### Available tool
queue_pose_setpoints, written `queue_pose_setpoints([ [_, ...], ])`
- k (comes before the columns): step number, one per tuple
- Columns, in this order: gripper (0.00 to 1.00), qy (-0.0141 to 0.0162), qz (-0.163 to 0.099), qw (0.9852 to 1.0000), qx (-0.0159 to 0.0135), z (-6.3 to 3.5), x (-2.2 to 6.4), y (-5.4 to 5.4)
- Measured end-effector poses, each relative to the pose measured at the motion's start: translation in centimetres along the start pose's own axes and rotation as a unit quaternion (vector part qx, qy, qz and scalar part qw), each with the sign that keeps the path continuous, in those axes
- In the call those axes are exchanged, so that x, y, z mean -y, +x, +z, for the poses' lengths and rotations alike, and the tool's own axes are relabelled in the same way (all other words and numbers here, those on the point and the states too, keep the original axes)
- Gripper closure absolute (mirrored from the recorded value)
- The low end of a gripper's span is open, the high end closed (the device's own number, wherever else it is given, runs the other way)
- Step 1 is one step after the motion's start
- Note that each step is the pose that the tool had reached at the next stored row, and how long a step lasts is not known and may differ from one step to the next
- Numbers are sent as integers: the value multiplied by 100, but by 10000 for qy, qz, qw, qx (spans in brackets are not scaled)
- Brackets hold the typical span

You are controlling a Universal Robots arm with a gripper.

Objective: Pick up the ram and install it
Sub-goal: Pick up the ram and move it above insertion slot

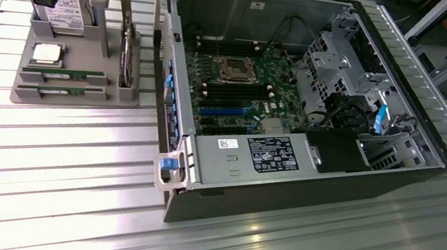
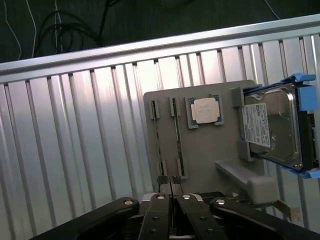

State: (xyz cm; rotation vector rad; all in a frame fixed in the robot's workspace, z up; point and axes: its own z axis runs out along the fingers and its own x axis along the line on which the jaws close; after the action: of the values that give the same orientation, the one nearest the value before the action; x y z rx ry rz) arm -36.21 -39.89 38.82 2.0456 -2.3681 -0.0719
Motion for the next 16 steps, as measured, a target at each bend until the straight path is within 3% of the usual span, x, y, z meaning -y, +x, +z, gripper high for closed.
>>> queue_pose_setpoints([
  [5, 86, -6, -330, 9995, -17, 1, 0, 0],
  [11, 86, -16, -793, 9968, -39, 1, 0, 0],
  [16, 86, -18, -874, 9962, -43, 1, 0, 0],
])
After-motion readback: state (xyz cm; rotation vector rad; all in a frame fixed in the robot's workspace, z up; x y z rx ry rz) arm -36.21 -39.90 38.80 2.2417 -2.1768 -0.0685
